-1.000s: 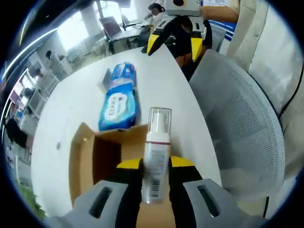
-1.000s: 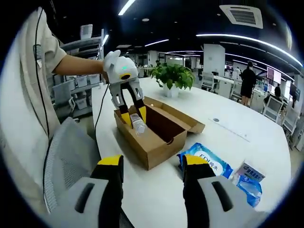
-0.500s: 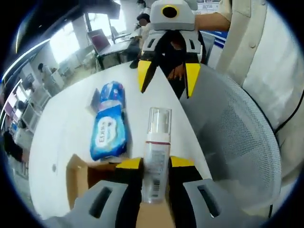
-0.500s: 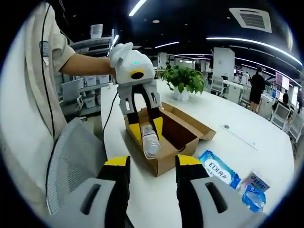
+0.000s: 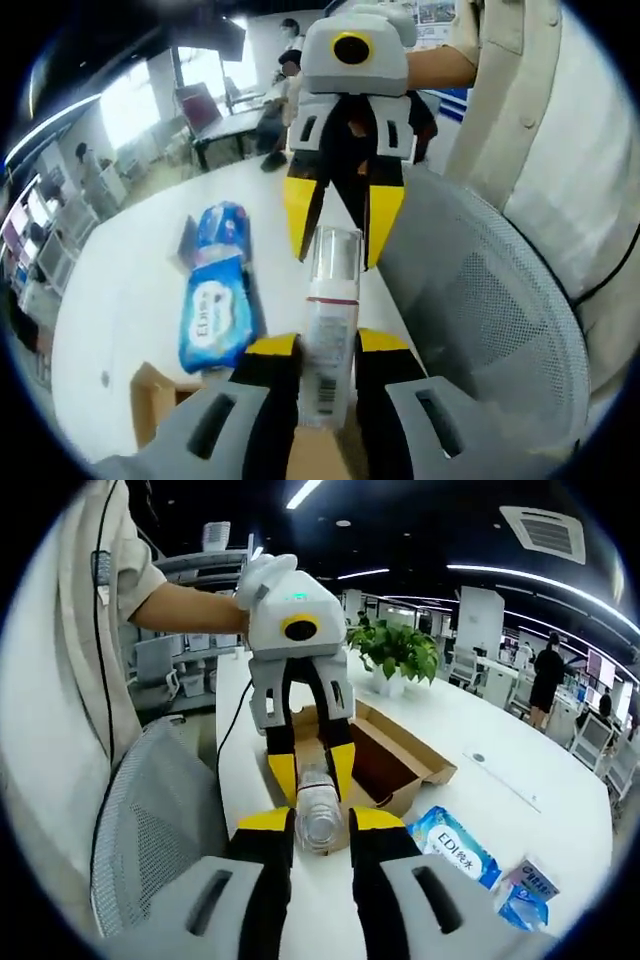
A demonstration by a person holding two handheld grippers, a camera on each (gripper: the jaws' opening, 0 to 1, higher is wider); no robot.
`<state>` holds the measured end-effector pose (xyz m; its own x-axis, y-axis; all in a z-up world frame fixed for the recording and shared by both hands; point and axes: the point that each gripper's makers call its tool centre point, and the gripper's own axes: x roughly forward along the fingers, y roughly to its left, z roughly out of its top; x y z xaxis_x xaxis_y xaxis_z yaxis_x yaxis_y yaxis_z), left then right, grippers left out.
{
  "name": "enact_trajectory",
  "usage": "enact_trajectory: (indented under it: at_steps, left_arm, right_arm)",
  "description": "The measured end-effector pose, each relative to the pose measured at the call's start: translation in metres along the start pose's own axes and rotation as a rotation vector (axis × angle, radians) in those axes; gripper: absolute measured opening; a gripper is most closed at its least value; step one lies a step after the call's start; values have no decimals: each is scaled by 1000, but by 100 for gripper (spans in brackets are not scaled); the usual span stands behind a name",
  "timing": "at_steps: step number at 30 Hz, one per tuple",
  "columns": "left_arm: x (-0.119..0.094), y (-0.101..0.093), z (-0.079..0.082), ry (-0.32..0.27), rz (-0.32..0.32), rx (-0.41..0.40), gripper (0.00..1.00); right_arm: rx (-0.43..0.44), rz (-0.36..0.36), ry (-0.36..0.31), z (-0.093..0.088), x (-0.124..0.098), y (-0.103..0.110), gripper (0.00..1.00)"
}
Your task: Operate the shoe box by opening the lid, removing the specified soft item, and placing it in the target area until the item is outside and the box remains undamaged.
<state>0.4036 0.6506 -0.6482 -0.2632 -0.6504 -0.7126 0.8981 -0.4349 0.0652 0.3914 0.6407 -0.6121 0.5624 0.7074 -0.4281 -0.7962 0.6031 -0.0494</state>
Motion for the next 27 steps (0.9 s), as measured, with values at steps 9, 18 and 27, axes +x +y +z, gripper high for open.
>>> enact_trajectory:
  at_steps: [9, 18, 27]
  left_arm:
    - [4, -1, 4, -16, -15, 5, 18]
    - [6, -2, 7, -15, -22, 10, 18]
    - [10, -2, 6, -5, -28, 8, 19]
  right_arm:
    - [-42, -1, 33, -6, -3, 1, 17]
    - [-48, -5, 51, -10, -3, 1, 17]
    - [-53, 3, 75, -13, -3, 2, 17]
